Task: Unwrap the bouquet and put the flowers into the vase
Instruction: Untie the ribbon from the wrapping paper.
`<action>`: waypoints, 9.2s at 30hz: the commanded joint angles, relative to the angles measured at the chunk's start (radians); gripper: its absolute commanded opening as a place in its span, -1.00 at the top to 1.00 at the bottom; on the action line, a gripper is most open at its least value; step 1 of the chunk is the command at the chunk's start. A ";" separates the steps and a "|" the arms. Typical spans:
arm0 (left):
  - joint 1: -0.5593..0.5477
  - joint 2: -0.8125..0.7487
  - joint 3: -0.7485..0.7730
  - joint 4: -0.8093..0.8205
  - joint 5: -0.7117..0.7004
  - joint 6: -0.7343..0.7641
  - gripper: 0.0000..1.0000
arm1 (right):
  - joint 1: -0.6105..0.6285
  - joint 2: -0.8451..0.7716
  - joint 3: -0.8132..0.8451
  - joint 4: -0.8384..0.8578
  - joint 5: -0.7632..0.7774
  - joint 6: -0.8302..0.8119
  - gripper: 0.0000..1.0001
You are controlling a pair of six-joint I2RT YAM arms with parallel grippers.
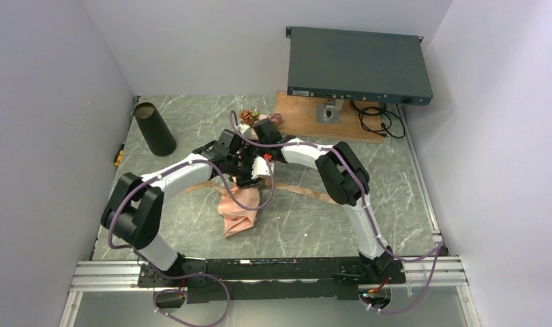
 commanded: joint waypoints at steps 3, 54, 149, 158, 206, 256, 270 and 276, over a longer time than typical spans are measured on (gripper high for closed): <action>-0.021 0.033 0.067 -0.012 -0.027 -0.026 0.68 | 0.003 0.029 -0.021 -0.119 0.055 -0.042 1.00; 0.086 -0.139 -0.070 -0.219 0.004 -0.006 0.07 | -0.005 -0.164 0.134 -0.213 -0.144 0.060 0.15; -0.064 0.028 -0.050 0.097 -0.004 0.009 -0.03 | -0.003 0.024 -0.044 -0.180 0.048 -0.073 1.00; -0.087 0.069 -0.035 0.122 -0.077 -0.008 0.16 | -0.003 0.023 -0.058 -0.175 0.054 -0.080 1.00; -0.076 -0.026 -0.155 -0.233 -0.086 0.290 0.17 | -0.006 -0.049 0.045 -0.254 -0.130 -0.018 0.69; 0.219 0.000 -0.052 -0.044 0.016 0.393 0.01 | -0.024 0.034 0.072 -0.358 -0.065 -0.097 0.85; 0.218 -0.029 0.016 -0.024 0.026 0.262 1.00 | -0.024 0.057 0.060 -0.349 -0.022 -0.092 1.00; 0.218 -0.118 0.032 0.040 0.056 0.027 1.00 | -0.024 0.067 0.054 -0.349 0.005 -0.096 1.00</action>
